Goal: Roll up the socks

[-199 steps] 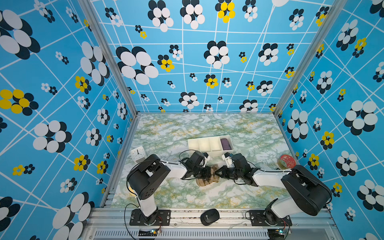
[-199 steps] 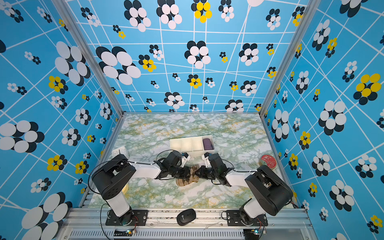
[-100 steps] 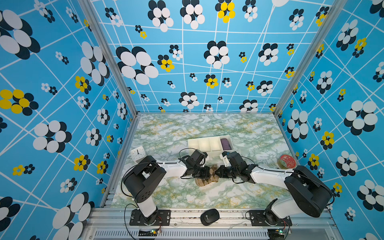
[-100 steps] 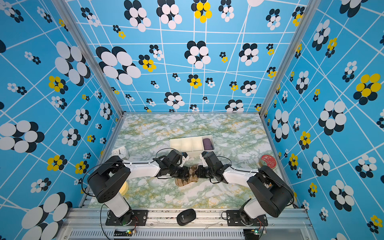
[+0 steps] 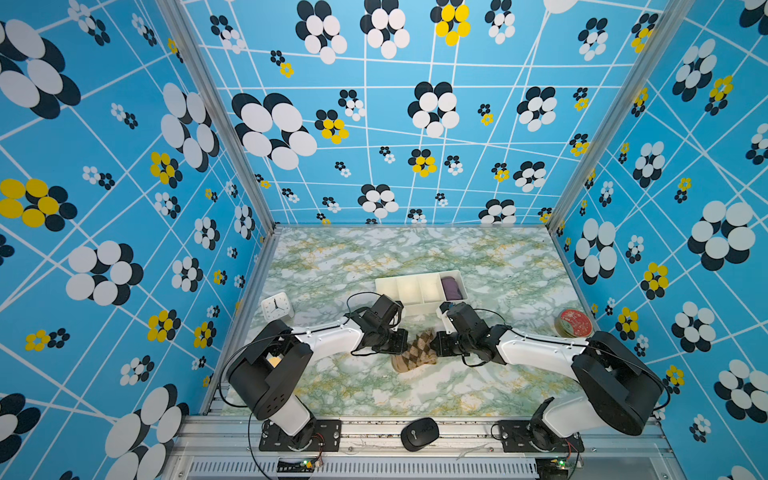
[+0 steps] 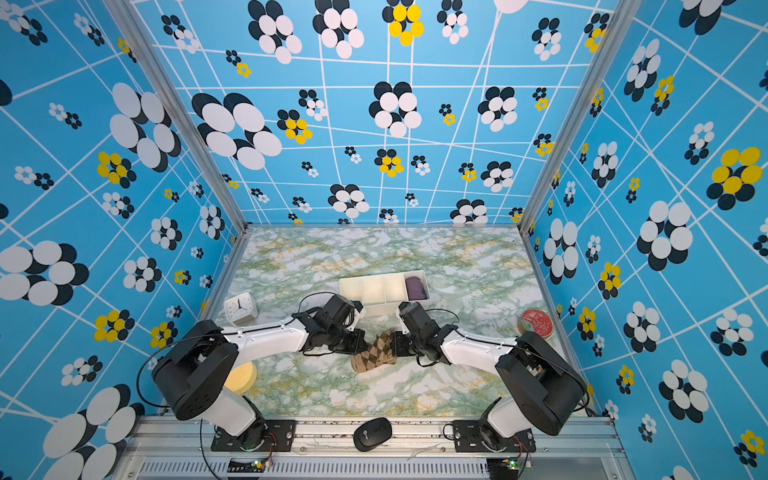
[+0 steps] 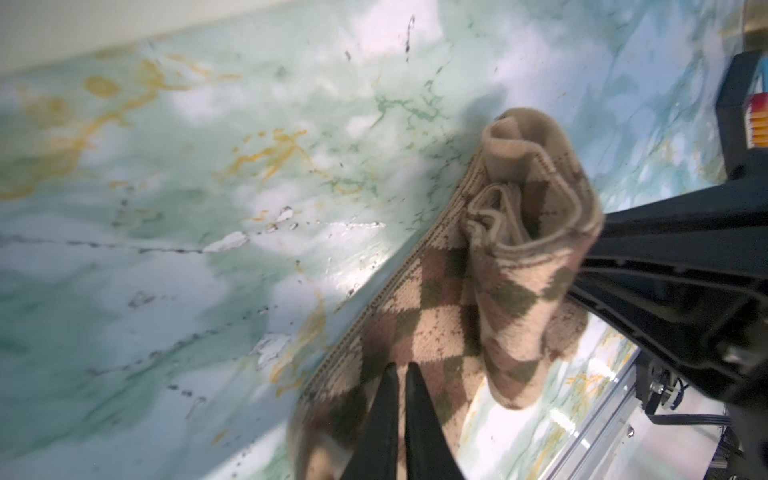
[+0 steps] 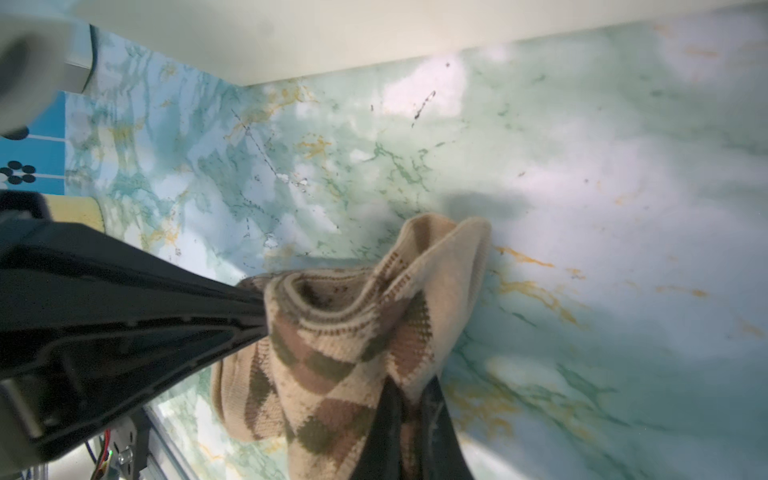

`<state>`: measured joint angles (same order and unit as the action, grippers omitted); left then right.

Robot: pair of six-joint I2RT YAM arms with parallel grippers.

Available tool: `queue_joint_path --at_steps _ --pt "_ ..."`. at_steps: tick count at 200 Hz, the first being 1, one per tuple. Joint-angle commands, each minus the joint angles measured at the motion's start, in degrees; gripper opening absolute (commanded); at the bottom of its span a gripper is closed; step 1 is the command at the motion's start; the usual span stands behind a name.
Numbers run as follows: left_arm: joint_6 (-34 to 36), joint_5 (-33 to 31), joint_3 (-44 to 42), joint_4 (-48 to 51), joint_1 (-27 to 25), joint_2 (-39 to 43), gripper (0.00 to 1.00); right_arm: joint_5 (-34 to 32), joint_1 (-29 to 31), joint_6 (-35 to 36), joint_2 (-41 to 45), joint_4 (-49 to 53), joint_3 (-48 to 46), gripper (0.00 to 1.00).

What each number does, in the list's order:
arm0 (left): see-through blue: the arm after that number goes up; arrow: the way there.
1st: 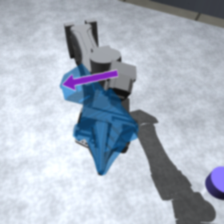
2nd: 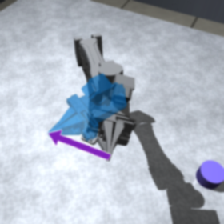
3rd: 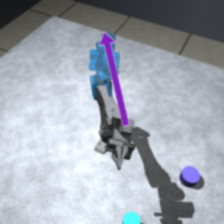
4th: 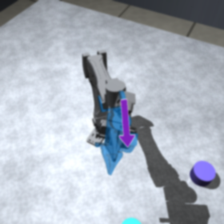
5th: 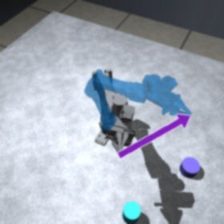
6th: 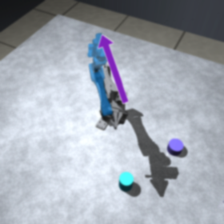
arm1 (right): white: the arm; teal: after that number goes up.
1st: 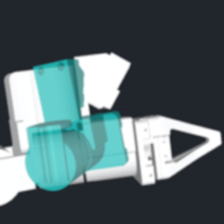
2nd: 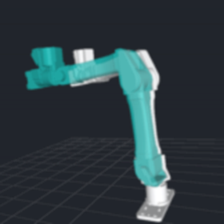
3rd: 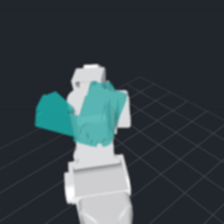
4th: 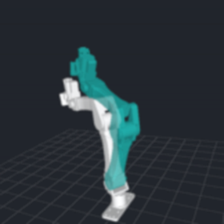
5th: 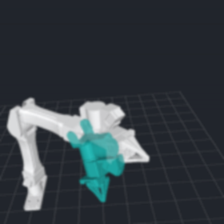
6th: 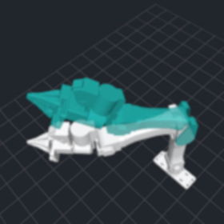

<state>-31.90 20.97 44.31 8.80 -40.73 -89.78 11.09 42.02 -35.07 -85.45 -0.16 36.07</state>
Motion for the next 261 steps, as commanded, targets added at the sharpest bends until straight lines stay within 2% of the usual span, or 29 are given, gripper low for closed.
queue_joint_path --at_steps 1,37,102,155,207,261 --pt "-0.97 1.01 -0.27 -1.15 0.0 3.25 0.1 -3.31 0.6 1.34 0.38 6.05 0.14 0.0" --pt "-3.23 2.58 0.62 -5.02 -2.29 4.37 0.1 -2.98 0.74 1.41 0.65 5.97 0.45 0.0" --pt "-6.29 3.81 1.91 -11.26 -6.71 -0.51 0.09 -2.3 1.09 1.5 0.54 5.35 0.32 0.0" --pt "-5.9 0.78 2.46 -11.68 -7.21 -2.42 0.09 -1.78 1.15 2.28 1.1 5.26 0.18 0.0" --pt "-5.45 -1.38 0.45 -8.78 -7.06 0.15 0.09 -1.51 1.22 3.24 1.38 5.94 0.12 0.0" --pt "-6.85 -4.58 -7.37 -4.59 -6.61 8.0 0.09 -1.86 1.22 4.48 1.52 7.45 0.56 0.0"
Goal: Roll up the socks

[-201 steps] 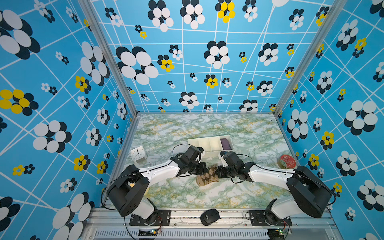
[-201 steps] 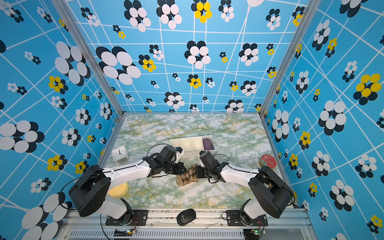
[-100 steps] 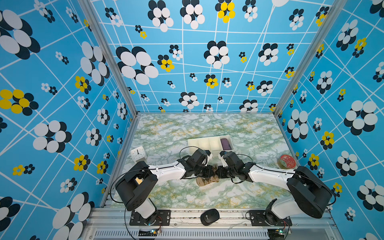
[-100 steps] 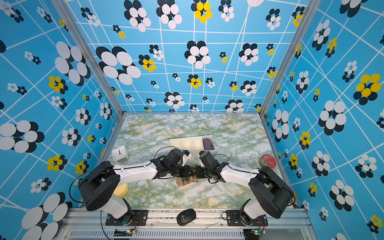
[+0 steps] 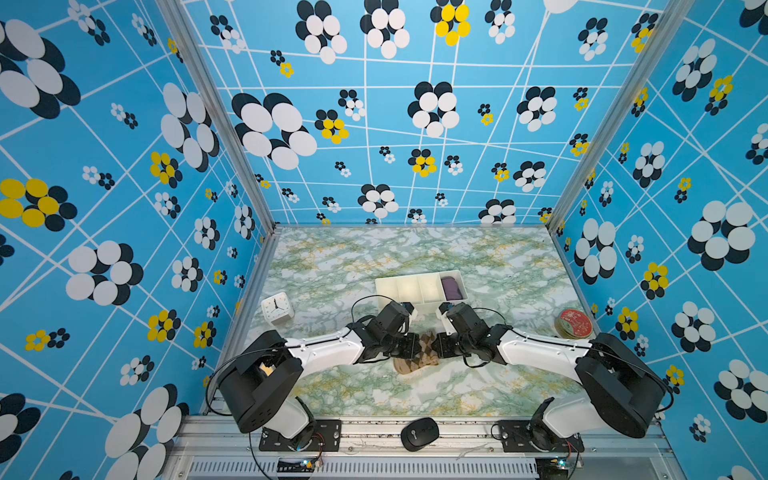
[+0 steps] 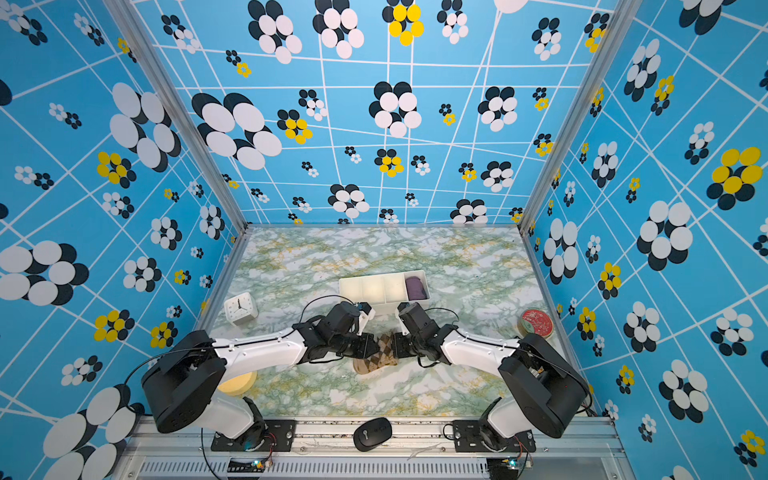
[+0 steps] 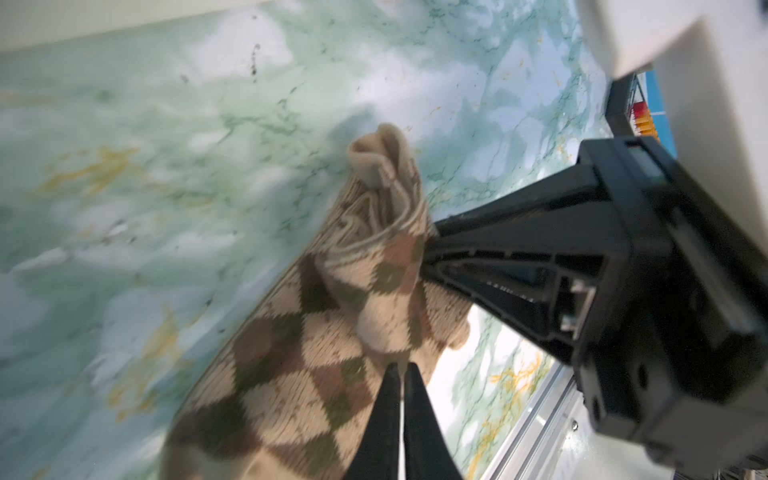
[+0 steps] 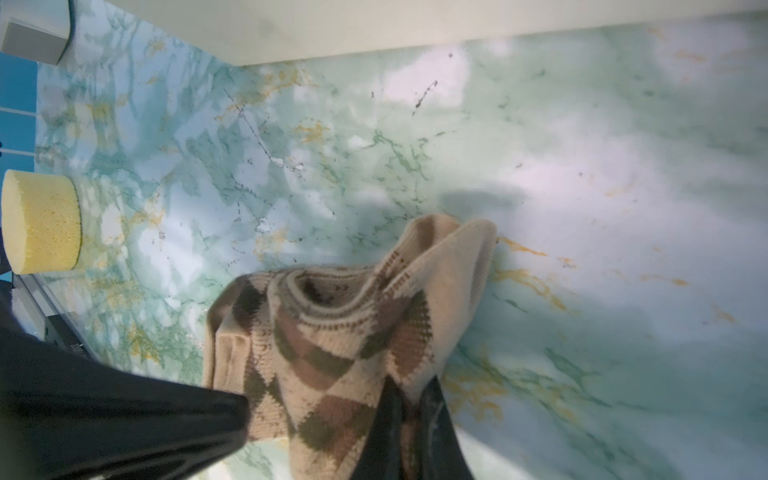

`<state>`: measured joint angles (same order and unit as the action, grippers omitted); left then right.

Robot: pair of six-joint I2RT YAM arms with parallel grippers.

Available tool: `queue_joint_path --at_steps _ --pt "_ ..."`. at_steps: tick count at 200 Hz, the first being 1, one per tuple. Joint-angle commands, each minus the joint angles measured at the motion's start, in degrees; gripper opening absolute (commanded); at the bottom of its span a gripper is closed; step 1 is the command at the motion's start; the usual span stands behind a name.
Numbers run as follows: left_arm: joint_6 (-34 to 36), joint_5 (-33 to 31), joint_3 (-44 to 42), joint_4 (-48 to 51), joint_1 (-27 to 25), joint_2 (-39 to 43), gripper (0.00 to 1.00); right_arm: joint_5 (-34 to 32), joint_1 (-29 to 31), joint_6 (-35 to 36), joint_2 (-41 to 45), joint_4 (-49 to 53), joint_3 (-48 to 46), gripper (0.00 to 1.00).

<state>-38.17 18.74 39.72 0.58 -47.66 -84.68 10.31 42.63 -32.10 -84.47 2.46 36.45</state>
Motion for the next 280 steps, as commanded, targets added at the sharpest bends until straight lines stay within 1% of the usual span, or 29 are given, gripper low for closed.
queue_joint_path --at_steps 1,42,79,117,142,178,210,254,268,280 --pt "-0.58 -2.37 -2.88 3.63 0.35 2.93 0.09 -1.08 0.57 1.51 0.53 4.83 0.19 0.0" --pt "-0.31 -1.96 -5.0 4.76 0.77 1.08 0.08 -1.16 0.57 2.16 0.8 5.77 0.54 0.0" --pt "1.22 -3.24 -4.39 5.4 1.02 -1.97 0.07 -1.08 0.6 2.65 0.58 6.59 0.99 0.0" --pt "5.28 -8.99 -1.06 12.24 1.16 -6.6 0.05 -0.99 0.6 3.52 0.49 7.72 1.52 0.0" --pt "6.81 -11.18 -0.5 14.47 2.89 -8.47 0.04 -0.99 0.6 4.22 0.21 8.5 1.96 0.0" --pt "8.31 -10.19 -2.1 14.16 6.88 -9.01 0.04 -1.32 0.61 5.26 -0.22 9.91 2.89 0.0" --pt "8.96 -9.6 -2.56 14.9 8.22 -9.01 0.04 -1.68 0.6 5.71 -0.95 10.53 3.45 0.0" --pt "6.59 -2.68 -1.88 10.45 7.52 -6.77 0.05 -1.43 0.61 5.48 -2.1 9.76 3.89 0.0" --pt "6.17 -1.47 -0.62 10.24 7.25 -5.1 0.06 -1.43 0.6 5.54 -2.11 9.76 4.04 0.0" --pt "6.01 -1.09 0.94 10.53 7.06 -3.29 0.1 -1.43 0.6 5.48 -2.04 9.85 4.12 0.0"
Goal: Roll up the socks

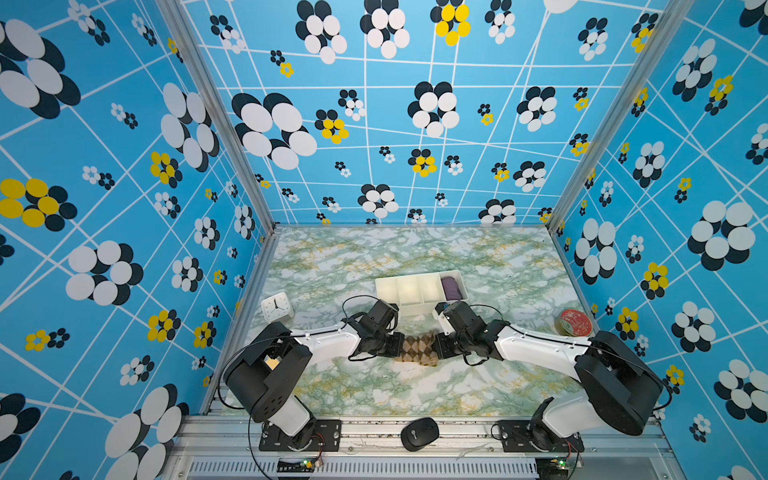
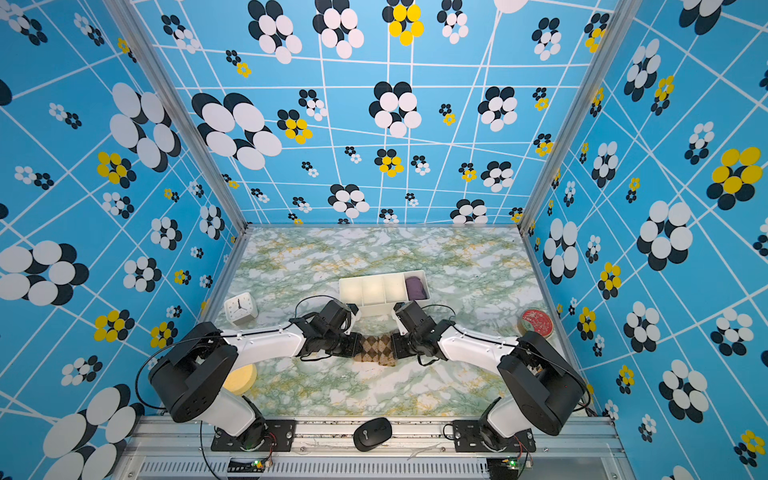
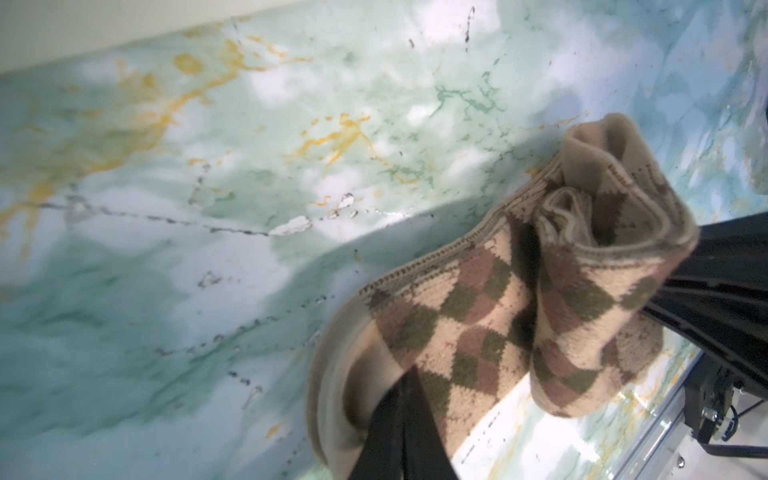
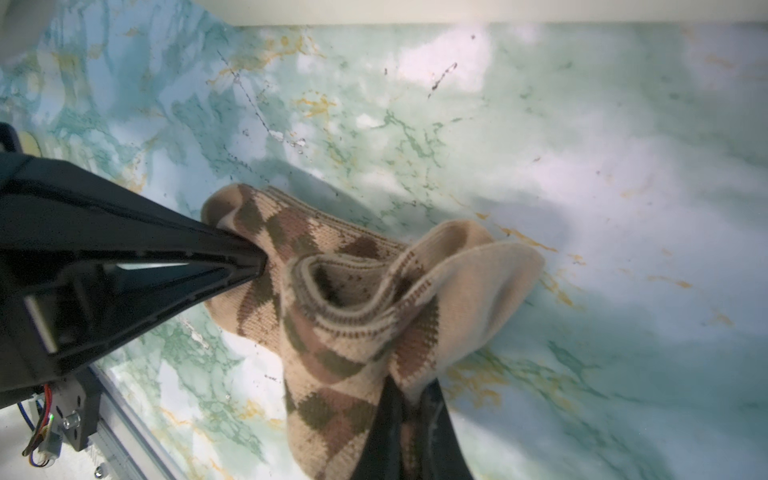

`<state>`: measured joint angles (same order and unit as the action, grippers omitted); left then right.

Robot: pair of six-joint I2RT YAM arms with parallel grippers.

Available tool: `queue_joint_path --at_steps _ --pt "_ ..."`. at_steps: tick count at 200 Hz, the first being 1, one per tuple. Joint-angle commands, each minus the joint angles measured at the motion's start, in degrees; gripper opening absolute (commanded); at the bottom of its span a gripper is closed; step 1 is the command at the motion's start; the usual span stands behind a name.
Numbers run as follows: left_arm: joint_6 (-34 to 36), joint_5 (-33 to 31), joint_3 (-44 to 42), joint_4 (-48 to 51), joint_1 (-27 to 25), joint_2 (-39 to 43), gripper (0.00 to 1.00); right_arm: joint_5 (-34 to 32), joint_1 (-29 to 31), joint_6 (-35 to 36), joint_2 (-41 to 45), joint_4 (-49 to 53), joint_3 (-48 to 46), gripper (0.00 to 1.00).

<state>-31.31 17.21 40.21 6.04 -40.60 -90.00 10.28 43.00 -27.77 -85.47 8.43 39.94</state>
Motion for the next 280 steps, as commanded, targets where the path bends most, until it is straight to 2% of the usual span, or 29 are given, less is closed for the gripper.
queue_joint_path --at_steps 1,24,62,134,163,212,280 --pt "-0.81 0.45 0.56 5.05 -0.05 2.2 0.11 -1.41 0.23 1.14 -1.07 3.88 0.6 0.0" --pt "-1.02 0.54 3.51 5.3 -0.77 5.46 0.16 -1.28 0.23 0.96 -1.01 3.75 0.64 0.0" --pt "-2.04 1.24 7.5 2.5 -3.75 7.67 0.17 -1.14 0.24 0.53 -1.06 3.26 0.41 0.0" --pt "-5.82 3.97 10.68 -5.73 -10.06 -1.1 0.14 -1.14 0.24 0.26 -0.29 2.88 -0.12 0.0" --pt "-5.73 2.56 10.64 -5.71 -10.29 -3.04 0.14 -1.29 0.24 0.11 0.11 2.86 -0.57 0.0" --pt "-4.68 -3.95 9.47 -3.49 -10.39 -4.97 0.14 -1.32 0.22 0.0 0.5 2.65 -1.09 0.0" --pt "-4.75 -4.95 7.88 -3.76 -10.64 -9.45 0.13 -1.64 0.18 -0.35 1.29 2.82 -1.68 0.0"
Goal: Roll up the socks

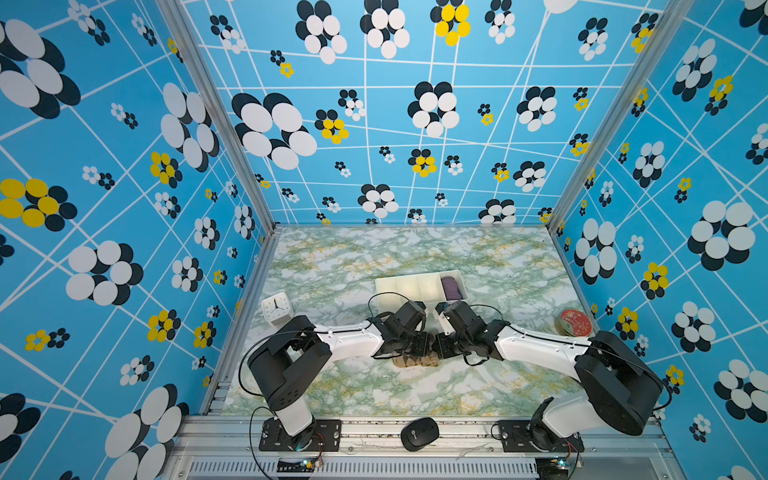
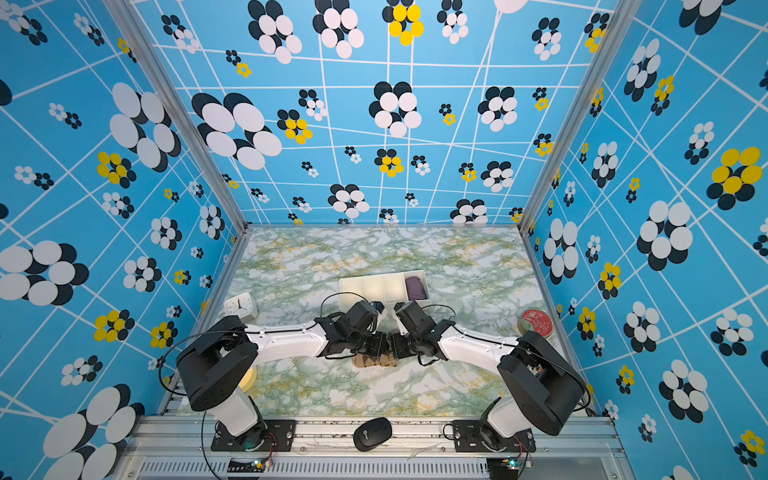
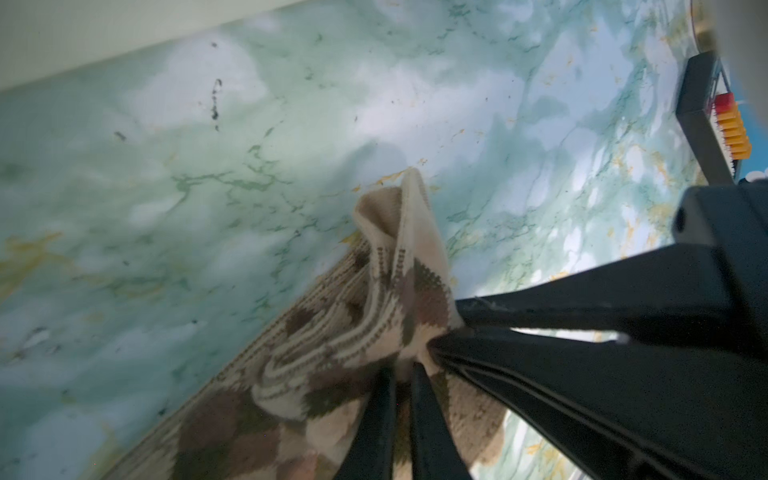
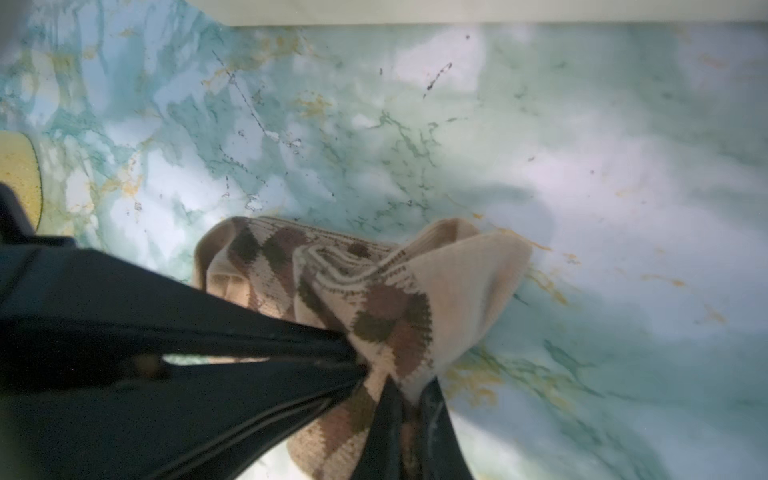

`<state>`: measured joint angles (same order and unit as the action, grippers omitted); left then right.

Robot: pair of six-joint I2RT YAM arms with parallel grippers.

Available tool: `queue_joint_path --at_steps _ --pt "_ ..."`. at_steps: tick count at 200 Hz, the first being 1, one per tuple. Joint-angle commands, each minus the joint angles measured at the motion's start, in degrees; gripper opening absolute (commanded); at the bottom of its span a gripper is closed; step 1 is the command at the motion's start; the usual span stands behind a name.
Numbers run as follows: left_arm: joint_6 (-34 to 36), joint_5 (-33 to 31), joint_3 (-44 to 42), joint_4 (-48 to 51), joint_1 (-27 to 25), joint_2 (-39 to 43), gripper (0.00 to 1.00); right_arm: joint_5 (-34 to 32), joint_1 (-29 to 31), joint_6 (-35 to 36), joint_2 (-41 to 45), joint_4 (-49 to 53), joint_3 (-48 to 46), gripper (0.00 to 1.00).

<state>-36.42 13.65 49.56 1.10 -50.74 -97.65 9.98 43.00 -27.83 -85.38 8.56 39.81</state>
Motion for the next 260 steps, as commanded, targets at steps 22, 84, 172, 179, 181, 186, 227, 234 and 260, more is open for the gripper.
queue_joint_path --at_steps 22,84,172,179,181,186,227,234,260 --pt "0.13 -1.08 -2.51 1.02 -0.68 -1.85 0.12 -1.58 0.21 -0.62 1.58 2.6 -1.76 0.02" --pt "-0.73 -2.29 -5.65 -0.55 -1.43 -1.59 0.12 2.27 -1.13 -3.75 7.96 -0.99 -3.58 0.34" --pt "-1.29 -1.85 -7.27 -4.25 -1.83 -2.02 0.12 13.86 -7.9 -13.03 12.57 -13.43 -13.75 0.41" --pt "-1.29 -1.87 -7.45 -4.41 -1.9 -1.94 0.12 14.09 -7.97 -13.74 12.37 -14.73 -14.39 0.41" --pt "-1.28 -1.87 -7.52 -4.44 -1.86 -1.93 0.11 14.14 -7.99 -13.87 12.29 -15.0 -14.47 0.41" --pt "-1.28 -1.84 -7.71 -4.53 -1.85 -1.89 0.12 14.19 -8.02 -14.11 12.06 -15.58 -14.86 0.41" --pt "-1.89 -1.28 -9.47 -5.75 -1.69 -1.15 0.12 16.19 -8.98 -15.94 8.92 -21.11 -16.82 0.41" --pt "-2.05 -0.89 -9.8 -6.29 -1.48 -1.11 0.11 16.51 -9.08 -16.05 8.37 -21.87 -16.95 0.41" --pt "-3.59 1.89 -11.45 -9.76 -0.39 -1.14 0.11 16.83 -9.26 -16.46 6.65 -23.61 -17.27 0.41"
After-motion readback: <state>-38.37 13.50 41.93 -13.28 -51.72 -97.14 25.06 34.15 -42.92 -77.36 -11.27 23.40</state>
